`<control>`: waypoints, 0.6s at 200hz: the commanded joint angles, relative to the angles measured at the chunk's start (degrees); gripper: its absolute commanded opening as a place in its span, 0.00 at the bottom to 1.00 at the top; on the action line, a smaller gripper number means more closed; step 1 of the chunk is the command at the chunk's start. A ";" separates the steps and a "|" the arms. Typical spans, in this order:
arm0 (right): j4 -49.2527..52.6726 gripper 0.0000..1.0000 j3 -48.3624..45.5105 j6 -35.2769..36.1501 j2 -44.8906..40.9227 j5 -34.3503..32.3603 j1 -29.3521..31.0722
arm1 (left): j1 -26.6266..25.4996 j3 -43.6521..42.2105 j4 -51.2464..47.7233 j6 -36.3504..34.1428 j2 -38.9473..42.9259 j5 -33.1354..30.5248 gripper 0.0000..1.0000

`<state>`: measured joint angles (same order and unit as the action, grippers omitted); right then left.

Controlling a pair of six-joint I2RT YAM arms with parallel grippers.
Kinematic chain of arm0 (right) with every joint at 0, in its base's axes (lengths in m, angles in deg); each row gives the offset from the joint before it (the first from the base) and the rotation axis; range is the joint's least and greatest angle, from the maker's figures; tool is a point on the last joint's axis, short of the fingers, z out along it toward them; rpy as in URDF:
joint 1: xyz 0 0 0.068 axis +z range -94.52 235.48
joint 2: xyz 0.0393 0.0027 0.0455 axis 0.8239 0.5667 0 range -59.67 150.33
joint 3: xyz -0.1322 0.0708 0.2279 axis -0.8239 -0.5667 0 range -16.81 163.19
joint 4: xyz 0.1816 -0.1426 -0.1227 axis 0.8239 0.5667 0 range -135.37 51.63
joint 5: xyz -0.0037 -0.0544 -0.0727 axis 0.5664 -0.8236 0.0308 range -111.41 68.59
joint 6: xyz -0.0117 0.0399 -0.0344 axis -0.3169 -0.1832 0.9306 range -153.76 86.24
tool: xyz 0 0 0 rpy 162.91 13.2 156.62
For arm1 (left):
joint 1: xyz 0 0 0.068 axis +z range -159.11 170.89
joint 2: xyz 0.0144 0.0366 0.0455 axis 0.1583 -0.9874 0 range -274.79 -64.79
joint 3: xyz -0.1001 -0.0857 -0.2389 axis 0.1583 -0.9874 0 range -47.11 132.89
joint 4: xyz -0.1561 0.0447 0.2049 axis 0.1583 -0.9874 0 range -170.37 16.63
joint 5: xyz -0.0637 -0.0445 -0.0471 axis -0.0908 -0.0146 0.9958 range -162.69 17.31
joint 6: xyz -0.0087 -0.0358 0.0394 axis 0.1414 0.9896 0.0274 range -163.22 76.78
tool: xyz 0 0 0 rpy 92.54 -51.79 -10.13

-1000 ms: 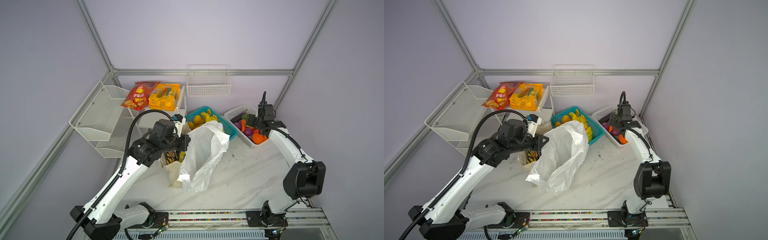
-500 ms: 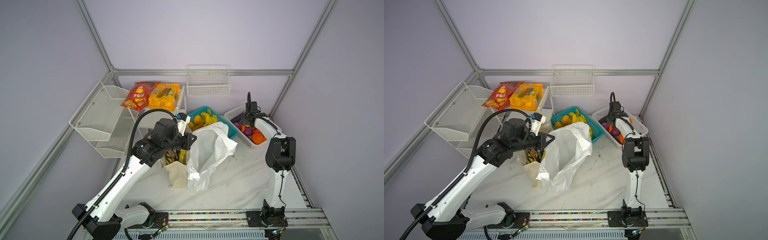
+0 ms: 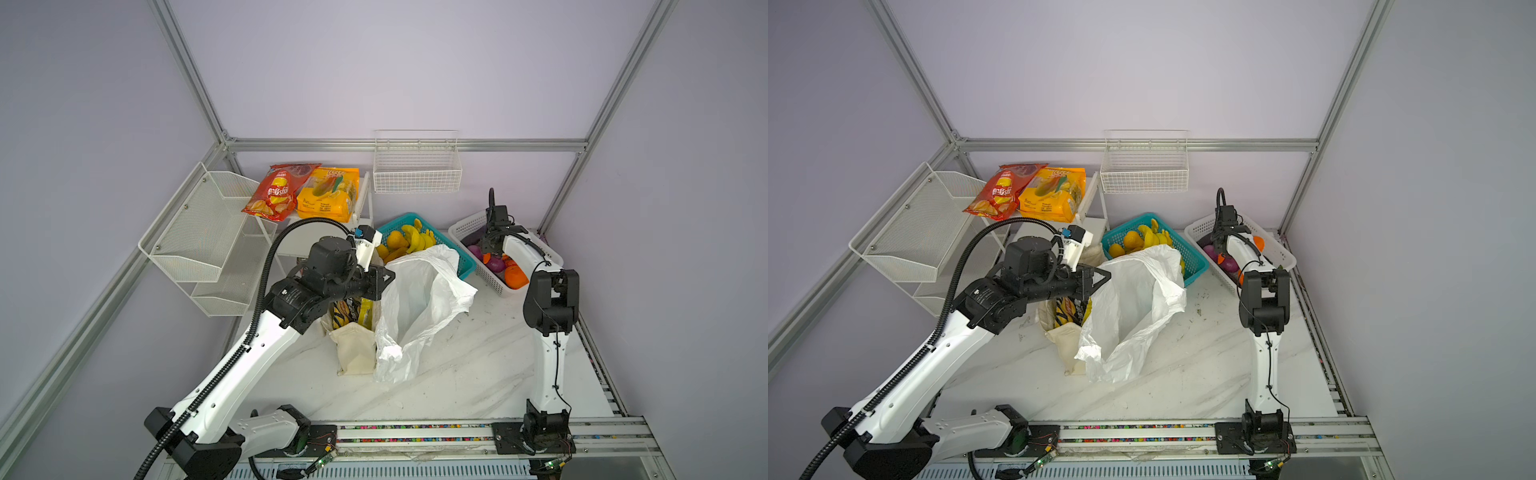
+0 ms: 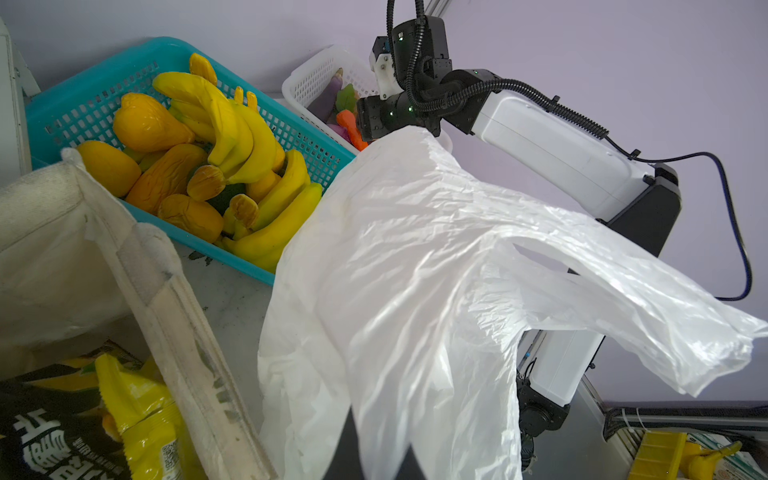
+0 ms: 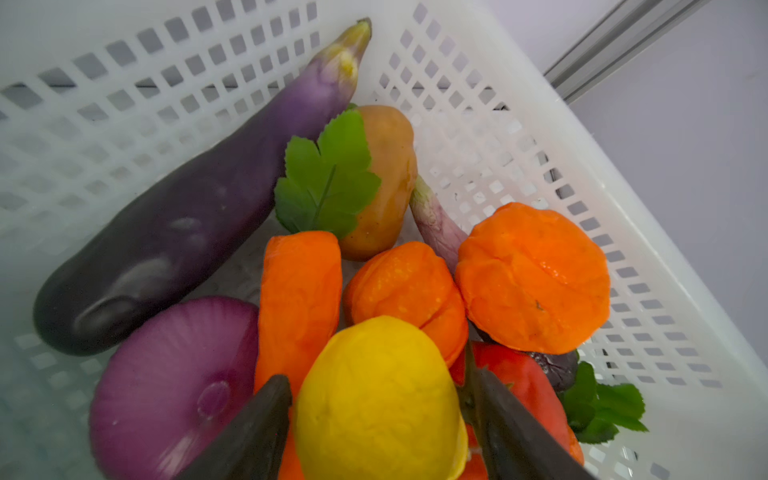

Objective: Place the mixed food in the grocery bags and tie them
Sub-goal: 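Reach the right gripper into the white basket and grasp the orange carrot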

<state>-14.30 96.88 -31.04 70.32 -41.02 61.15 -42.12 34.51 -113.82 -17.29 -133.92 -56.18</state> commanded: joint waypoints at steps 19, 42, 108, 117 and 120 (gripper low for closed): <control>1.61 0.72 2.11 0.63 1.02 1.04 -0.21 | 0.14 -2.18 2.65 -0.36 0.46 0.98 0.00; 1.87 0.68 2.13 0.00 1.03 2.38 -0.47 | 0.17 -2.50 2.79 -0.36 0.51 0.85 0.00; 1.08 0.56 0.93 -2.81 -2.38 15.09 -2.33 | 0.15 -3.05 3.12 -0.79 0.47 0.46 0.00; 0.52 0.55 0.57 -3.36 -3.39 17.07 -2.40 | 0.17 -3.06 3.18 -0.80 0.38 0.47 0.00; 0.30 0.55 0.44 -3.56 -3.69 17.54 -2.41 | 0.16 -3.06 3.18 -0.80 0.36 0.54 0.00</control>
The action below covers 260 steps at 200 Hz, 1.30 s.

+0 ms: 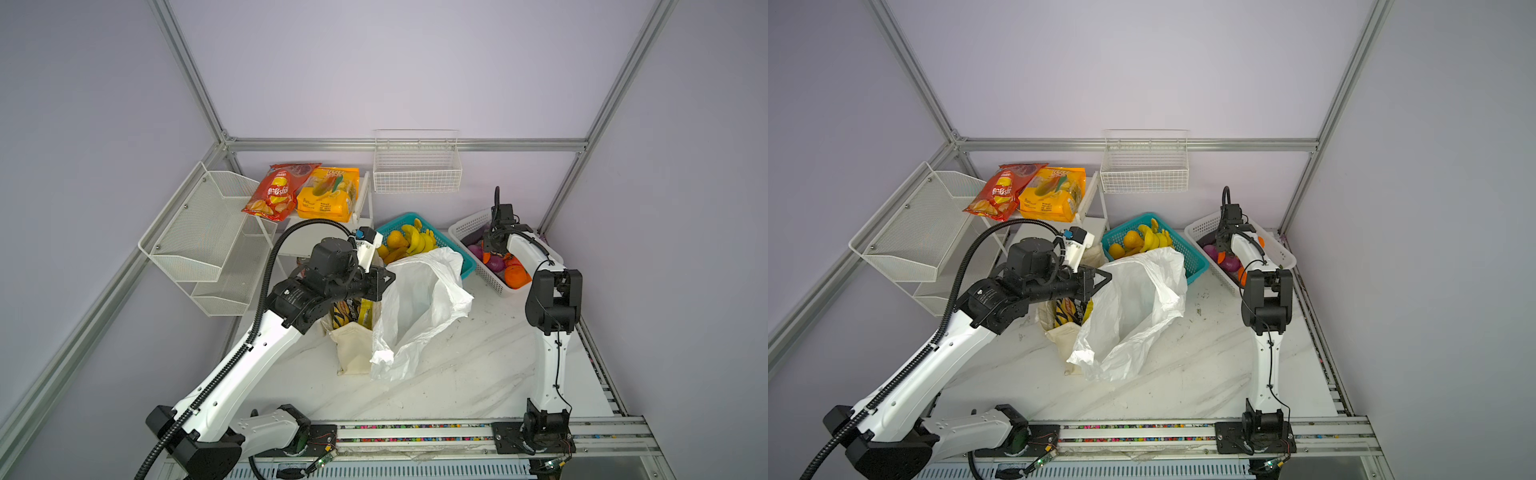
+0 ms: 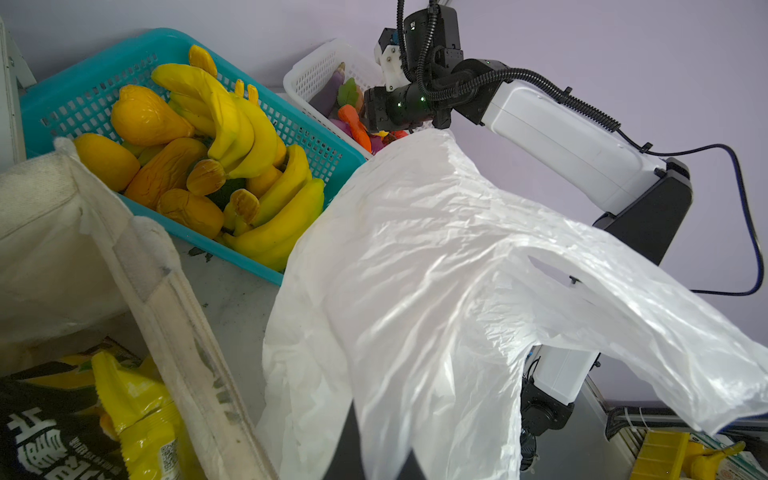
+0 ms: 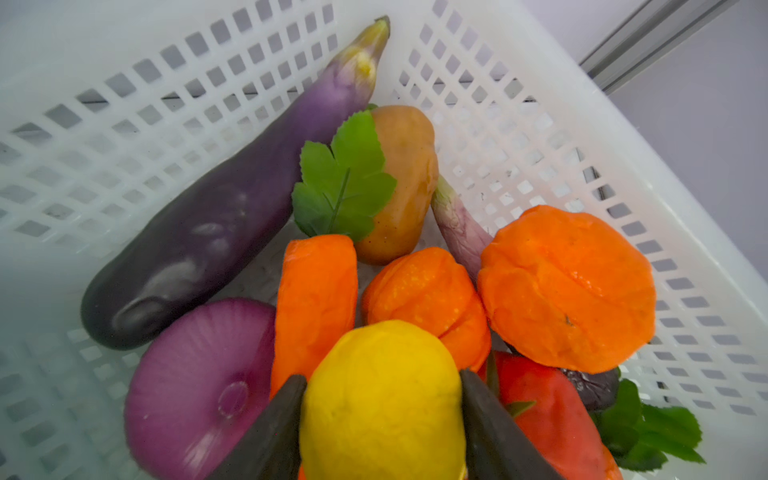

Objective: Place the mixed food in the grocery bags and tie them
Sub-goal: 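Reach the right gripper into the white basket and grasp the orange carrot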

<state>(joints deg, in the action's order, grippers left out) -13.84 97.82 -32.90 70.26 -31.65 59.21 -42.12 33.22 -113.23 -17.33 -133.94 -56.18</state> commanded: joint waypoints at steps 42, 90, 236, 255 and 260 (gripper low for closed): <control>-3.25 0.53 -2.11 -5.00 -6.05 16.80 -0.45 | 0.19 -1.94 2.77 -1.02 0.32 0.47 0.00; -5.80 0.53 -1.75 -6.66 -3.19 21.05 -0.21 | 0.15 -2.17 2.70 -1.02 0.60 0.35 0.00; -8.80 0.63 -7.46 -7.19 -7.90 18.49 -2.75 | 0.23 -2.71 3.34 -1.19 0.52 0.62 0.00; -8.56 0.58 -7.84 -7.71 -6.81 17.24 -2.76 | 0.21 -2.82 3.30 -1.28 0.69 0.57 0.00; -8.59 0.57 -7.85 -7.86 -6.51 16.94 -2.76 | 0.25 -2.88 3.29 -1.28 0.77 0.55 0.00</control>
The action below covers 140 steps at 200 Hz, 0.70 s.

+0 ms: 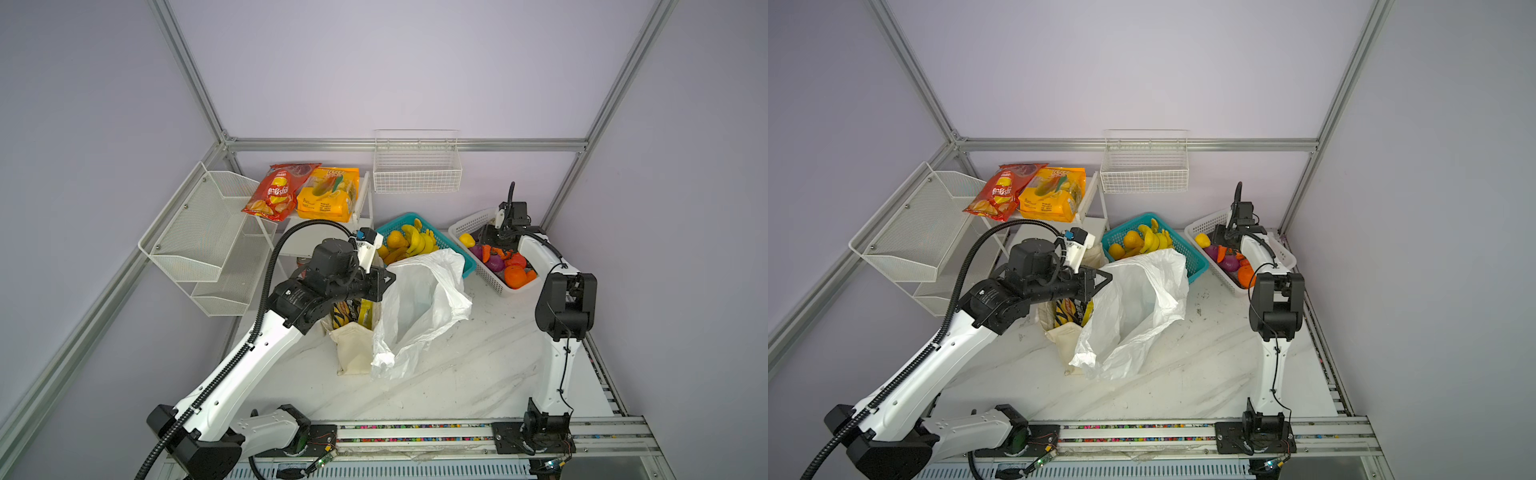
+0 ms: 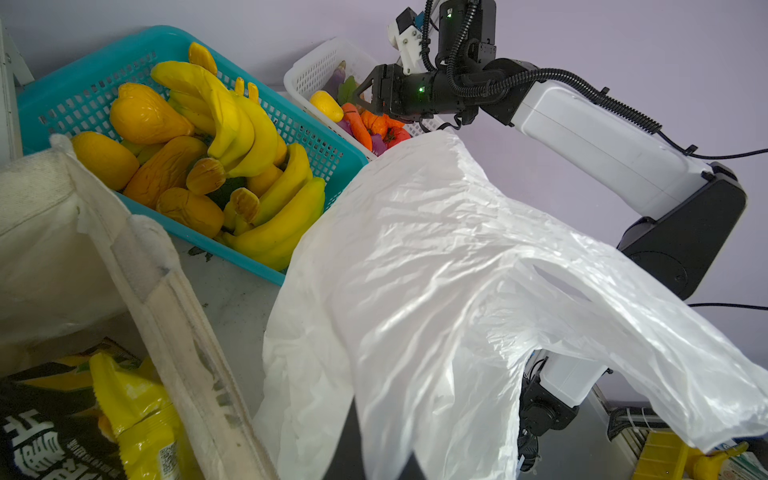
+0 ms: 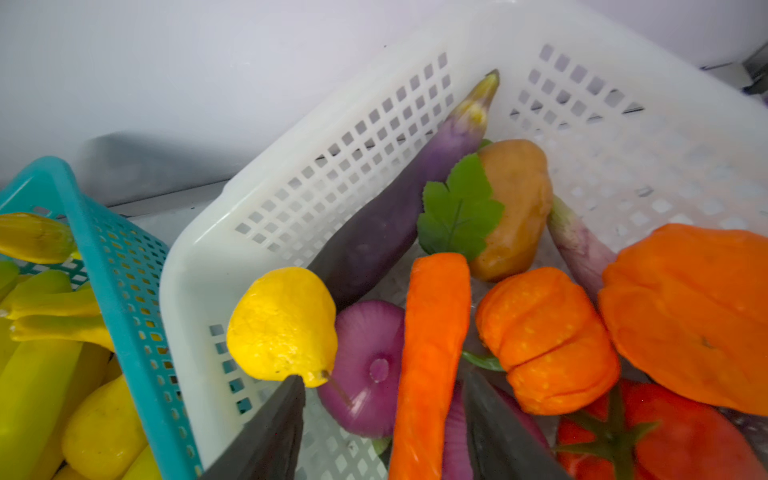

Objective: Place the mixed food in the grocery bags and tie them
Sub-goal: 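Reach the right gripper into the white basket and grasp the orange carrot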

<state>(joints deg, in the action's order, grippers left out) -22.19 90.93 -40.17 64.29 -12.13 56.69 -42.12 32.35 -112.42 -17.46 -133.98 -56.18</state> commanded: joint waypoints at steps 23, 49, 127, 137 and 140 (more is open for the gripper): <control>0.02 0.51 -0.78 -0.97 1.12 -3.90 -0.25 | 0.21 -2.11 2.31 -1.24 1.20 0.35 0.00; 0.63 0.48 -0.03 -1.17 3.14 -3.91 -0.25 | 0.18 -2.21 2.31 -1.32 1.51 0.08 0.00; 1.32 0.46 3.72 -1.23 8.45 -3.99 -0.25 | 0.18 -2.03 2.31 -1.32 1.35 0.34 0.00; 1.60 0.44 4.82 -1.23 9.34 -3.92 -0.25 | 0.18 -2.12 2.30 -1.32 1.36 0.38 0.00; 1.68 0.43 5.08 -1.23 9.55 -3.87 -0.25 | 0.19 -2.12 2.31 -1.32 1.42 0.39 0.00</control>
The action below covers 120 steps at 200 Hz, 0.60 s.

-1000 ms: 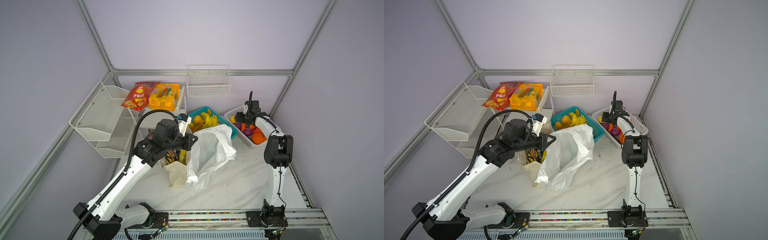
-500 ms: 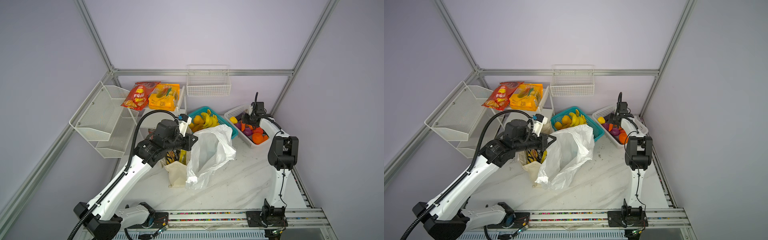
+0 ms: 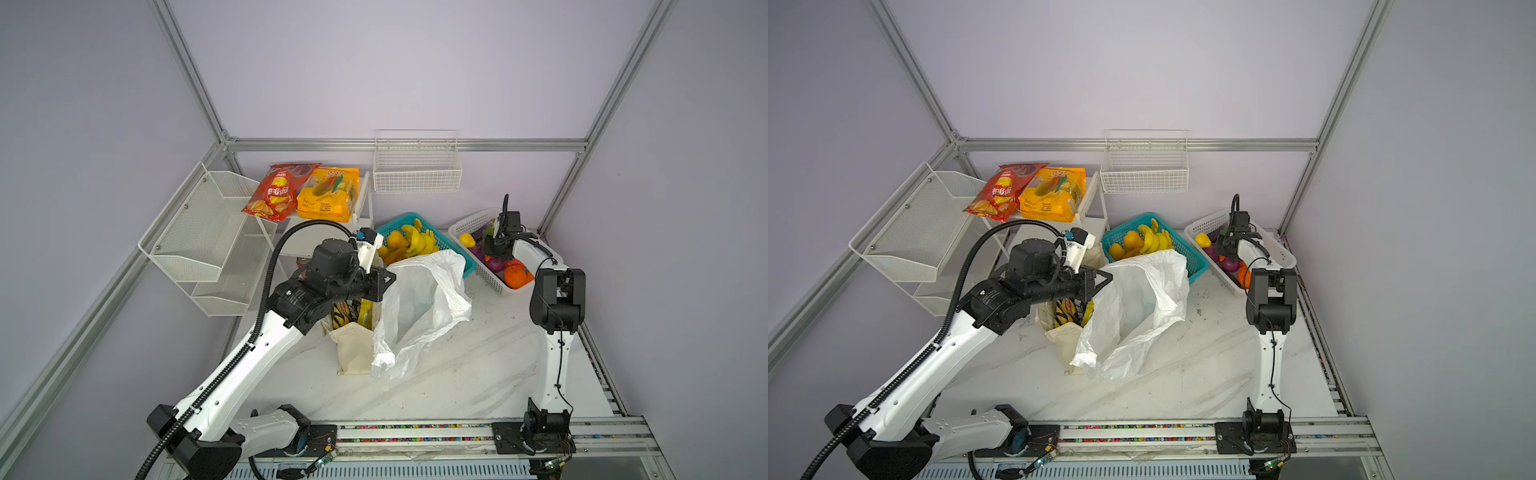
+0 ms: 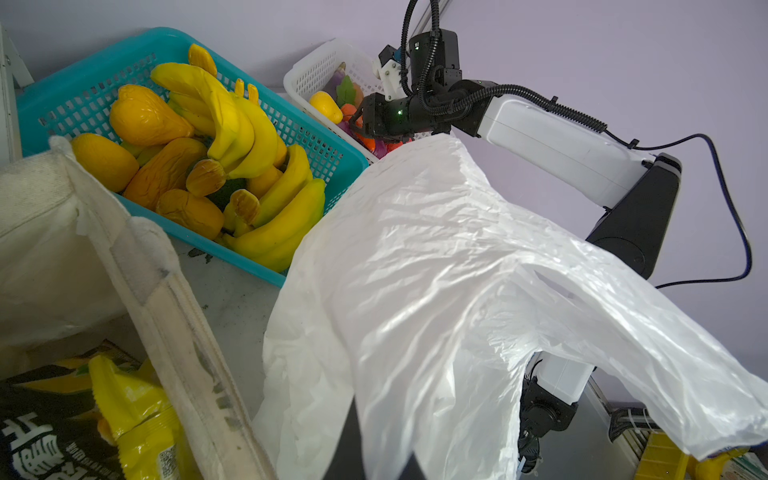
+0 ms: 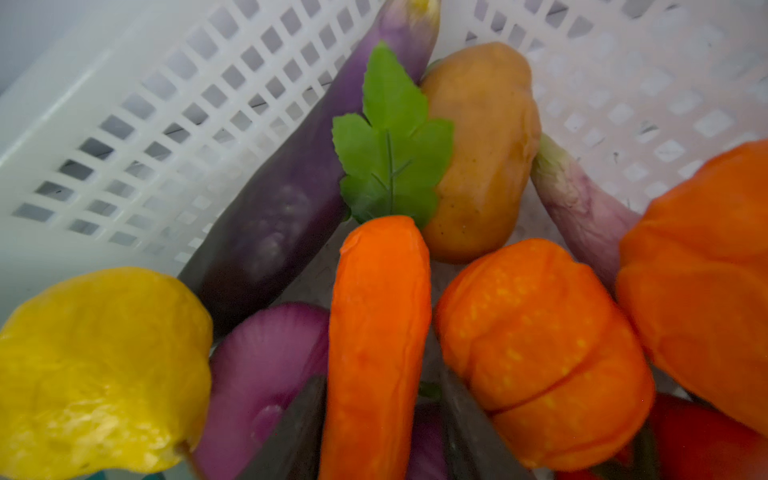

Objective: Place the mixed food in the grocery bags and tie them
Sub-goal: 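Reach the right gripper into the white basket and grasp the orange carrot, then carry the carrot with the right gripper to the open white bag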

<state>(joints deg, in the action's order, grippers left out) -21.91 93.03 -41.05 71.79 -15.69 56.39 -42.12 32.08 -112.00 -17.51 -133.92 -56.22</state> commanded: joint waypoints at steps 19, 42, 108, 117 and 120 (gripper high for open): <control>1.83 0.36 4.36 -0.46 2.71 0.09 0.06 | 0.23 -1.86 1.81 -1.26 1.39 0.29 0.00; 1.61 0.26 4.30 -0.29 0.41 0.26 0.06 | 0.20 -1.85 1.80 -1.37 1.38 0.05 0.00; 0.90 0.17 -0.99 -0.87 -14.73 0.92 0.06 | 0.23 -3.38 4.27 -0.15 2.40 1.22 0.00; 0.02 0.17 -3.79 -0.96 -18.01 1.34 0.02 | 0.20 -3.76 4.90 0.03 2.61 1.34 0.00; -0.40 0.17 -4.75 -0.96 -19.18 1.72 0.05 | 0.20 -3.86 5.08 0.10 2.64 1.41 0.00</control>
<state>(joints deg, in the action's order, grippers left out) -20.82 92.68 -41.27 62.21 -15.03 56.43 -42.12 30.71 -110.67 -17.38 -133.37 -56.03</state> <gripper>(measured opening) 0.296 0.047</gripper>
